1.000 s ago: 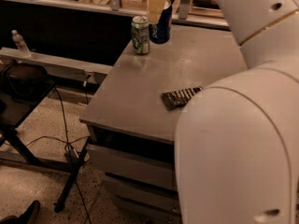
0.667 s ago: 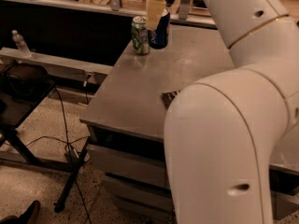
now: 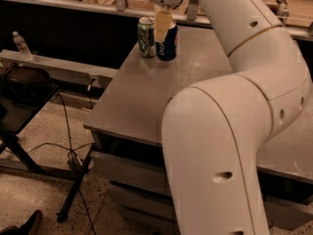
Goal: Move pepsi can near green can
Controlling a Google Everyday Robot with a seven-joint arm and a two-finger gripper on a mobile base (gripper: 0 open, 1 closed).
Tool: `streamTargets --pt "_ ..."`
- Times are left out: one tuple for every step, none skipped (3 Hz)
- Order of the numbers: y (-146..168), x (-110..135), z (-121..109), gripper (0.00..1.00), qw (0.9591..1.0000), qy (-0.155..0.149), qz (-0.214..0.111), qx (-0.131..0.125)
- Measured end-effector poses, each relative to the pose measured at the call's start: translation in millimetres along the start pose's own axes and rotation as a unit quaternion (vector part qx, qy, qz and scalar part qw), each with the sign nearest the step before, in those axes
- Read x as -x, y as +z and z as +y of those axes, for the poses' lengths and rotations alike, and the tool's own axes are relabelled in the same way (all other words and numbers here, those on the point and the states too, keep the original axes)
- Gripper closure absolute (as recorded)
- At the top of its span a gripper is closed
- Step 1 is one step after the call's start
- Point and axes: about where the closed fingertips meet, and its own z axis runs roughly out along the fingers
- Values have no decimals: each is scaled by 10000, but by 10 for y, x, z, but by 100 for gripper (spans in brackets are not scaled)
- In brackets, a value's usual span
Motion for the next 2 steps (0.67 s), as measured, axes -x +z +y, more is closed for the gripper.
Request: streamTargets --pt "140 -99 14 41 9998 58 134 118" --pt "207 -72 -63 10 9999 61 87 3"
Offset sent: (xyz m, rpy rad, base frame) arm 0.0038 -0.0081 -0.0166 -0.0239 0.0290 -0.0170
